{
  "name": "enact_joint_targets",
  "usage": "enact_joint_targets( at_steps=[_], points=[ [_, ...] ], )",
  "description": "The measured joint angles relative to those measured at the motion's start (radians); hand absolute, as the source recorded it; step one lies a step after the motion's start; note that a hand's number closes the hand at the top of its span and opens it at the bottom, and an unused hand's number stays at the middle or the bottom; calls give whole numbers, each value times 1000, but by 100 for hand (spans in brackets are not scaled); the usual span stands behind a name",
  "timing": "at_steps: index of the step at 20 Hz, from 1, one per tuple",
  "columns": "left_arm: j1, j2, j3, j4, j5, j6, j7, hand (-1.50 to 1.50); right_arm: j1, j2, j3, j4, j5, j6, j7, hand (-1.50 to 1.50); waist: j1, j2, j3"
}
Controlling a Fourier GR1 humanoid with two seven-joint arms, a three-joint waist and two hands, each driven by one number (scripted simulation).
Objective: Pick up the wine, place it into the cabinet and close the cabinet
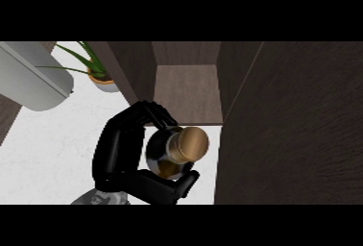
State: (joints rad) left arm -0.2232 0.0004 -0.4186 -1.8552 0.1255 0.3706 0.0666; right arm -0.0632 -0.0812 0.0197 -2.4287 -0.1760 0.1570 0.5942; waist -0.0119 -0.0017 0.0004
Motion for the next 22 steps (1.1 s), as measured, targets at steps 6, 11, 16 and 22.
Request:
enact_joint_targets(
  at_steps=[6, 11, 16, 22],
  points=[
    [-160, 0, -34, 96, -15, 141, 39, 150, 18, -2, -5, -4, -4, 8, 2, -150, -3, 0, 0],
    [-237, 0, -68, 162, -12, 231, 40, 150, 35, 0, -5, -7, -6, 20, -12, -150, -4, 0, 0],
    [-303, 0, -76, 256, -6, 280, -6, 150, 5, 0, 0, -5, -7, 12, 5, -150, -3, 1, 0],
    [-327, 1, -66, 302, 26, 302, -31, 150, -24, -14, -29, -2, -10, 7, 26, -150, -1, 1, 0]
  ],
)
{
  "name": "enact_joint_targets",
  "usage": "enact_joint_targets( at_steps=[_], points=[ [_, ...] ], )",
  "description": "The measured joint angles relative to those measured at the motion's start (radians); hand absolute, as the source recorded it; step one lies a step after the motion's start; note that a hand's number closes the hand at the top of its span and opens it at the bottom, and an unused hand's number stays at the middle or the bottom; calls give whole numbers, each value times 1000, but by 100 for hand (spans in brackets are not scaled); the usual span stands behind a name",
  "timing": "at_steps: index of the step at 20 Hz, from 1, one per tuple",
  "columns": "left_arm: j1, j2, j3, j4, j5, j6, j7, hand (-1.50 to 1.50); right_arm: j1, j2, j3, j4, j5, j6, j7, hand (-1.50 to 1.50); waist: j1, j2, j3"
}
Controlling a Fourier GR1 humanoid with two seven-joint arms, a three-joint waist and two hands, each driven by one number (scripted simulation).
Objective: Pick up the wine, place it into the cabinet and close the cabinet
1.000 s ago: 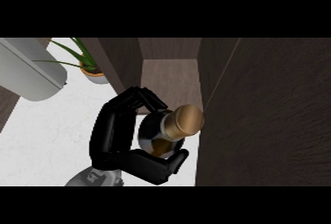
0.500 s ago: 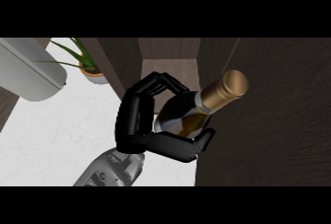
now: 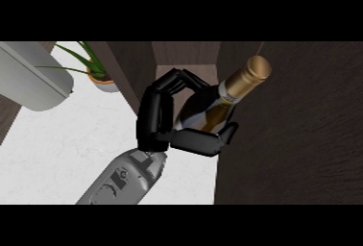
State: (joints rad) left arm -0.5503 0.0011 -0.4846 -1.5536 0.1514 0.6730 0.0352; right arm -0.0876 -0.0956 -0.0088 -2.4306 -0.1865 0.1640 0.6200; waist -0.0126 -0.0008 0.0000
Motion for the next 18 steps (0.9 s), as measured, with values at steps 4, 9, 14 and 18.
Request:
enact_joint_targets(
  at_steps=[4, 9, 14, 18],
  points=[
    [-6, 0, -2, 43, 59, 24, -59, 150, -5, 4, 5, 1, -2, -3, 8, -150, -2, 0, 0],
    [12, -1, -30, 95, 130, 56, -148, 150, 3, 0, -1, -1, -4, 6, 1, -150, -3, 0, 0],
    [14, 4, -18, 189, 134, 32, -219, 150, 4, 0, -12, 2, -7, 11, -12, -150, -3, 1, 0],
    [6, 4, -25, 257, 116, 44, -263, 150, -4, 1, -6, 2, -7, 5, 1, -150, -2, 0, 0]
  ],
)
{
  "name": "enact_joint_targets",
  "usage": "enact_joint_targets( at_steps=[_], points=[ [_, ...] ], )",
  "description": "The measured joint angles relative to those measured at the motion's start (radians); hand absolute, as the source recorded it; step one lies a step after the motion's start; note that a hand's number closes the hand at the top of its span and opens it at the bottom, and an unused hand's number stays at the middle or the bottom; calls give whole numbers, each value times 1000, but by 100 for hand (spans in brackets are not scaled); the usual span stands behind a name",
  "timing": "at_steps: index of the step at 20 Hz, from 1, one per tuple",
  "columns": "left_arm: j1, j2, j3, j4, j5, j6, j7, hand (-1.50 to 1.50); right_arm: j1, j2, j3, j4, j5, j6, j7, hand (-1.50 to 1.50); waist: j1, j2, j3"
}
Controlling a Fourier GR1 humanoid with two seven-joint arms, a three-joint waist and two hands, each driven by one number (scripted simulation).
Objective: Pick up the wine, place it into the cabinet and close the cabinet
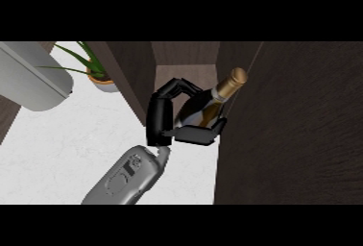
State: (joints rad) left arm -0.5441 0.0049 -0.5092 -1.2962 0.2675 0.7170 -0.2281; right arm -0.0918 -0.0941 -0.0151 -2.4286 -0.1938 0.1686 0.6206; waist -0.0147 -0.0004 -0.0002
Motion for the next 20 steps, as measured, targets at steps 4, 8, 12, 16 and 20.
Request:
enact_joint_targets(
  at_steps=[4, 8, 12, 16, 20],
  points=[
    [2, -3, 26, 62, 5, -22, -66, 150, -3, -5, -16, 3, -3, 8, -7, -150, 1, 0, 0],
    [2, -3, 52, 116, 29, -35, -127, 150, -3, 3, 0, 4, -3, 7, -11, -150, 2, 1, 0],
    [-12, -2, 79, 162, 62, -43, -174, 150, 0, 2, -3, 3, -5, 4, -3, -150, 2, 0, 0],
    [-29, -1, 127, 202, 72, -77, -187, 150, 32, 5, -15, 6, -9, 25, -38, -150, 3, 0, 0],
    [-85, -2, 179, 288, 95, -122, -203, 150, 49, 9, -12, 7, -11, 37, -52, -150, -1, 1, 0]
  ],
)
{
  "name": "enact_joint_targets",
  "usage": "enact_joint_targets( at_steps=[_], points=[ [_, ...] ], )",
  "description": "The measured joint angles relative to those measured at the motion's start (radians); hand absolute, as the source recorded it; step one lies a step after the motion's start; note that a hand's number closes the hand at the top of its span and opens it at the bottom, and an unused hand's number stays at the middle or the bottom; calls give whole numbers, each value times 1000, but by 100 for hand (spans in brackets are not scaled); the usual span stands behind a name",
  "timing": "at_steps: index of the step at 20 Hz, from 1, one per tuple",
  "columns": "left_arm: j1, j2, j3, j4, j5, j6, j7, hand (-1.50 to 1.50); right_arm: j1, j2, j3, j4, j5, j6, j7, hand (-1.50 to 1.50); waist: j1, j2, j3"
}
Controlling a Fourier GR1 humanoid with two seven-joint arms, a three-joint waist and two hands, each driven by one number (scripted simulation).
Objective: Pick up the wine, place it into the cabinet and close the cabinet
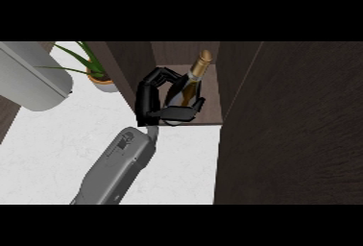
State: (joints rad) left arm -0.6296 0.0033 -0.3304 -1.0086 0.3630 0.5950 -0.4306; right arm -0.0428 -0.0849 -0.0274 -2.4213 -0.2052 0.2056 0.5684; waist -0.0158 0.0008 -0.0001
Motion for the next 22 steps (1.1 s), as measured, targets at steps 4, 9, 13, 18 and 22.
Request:
enact_joint_targets(
  at_steps=[4, 9, 13, 18, 22],
  points=[
    [-50, 0, 31, 57, 23, -37, 11, 150, -9, 3, -12, 2, -4, -7, 4, -150, -1, 0, 0],
    [-128, -2, 82, 181, 36, -67, 5, 150, 4, 17, 11, 5, -4, -3, -11, -150, -3, 1, 0],
    [-175, -3, 98, 278, 53, -76, -33, 150, -11, 20, 24, 7, -5, -14, 5, -150, -6, 2, 0],
    [-253, 8, 135, 382, 55, -80, -67, 150, -20, 11, 23, 3, -8, -17, 25, -150, -9, 3, 0],
    [-303, 10, 159, 454, 42, -60, -122, 150, -8, 11, 12, 6, -11, -6, 6, -150, -12, 4, 0]
  ],
)
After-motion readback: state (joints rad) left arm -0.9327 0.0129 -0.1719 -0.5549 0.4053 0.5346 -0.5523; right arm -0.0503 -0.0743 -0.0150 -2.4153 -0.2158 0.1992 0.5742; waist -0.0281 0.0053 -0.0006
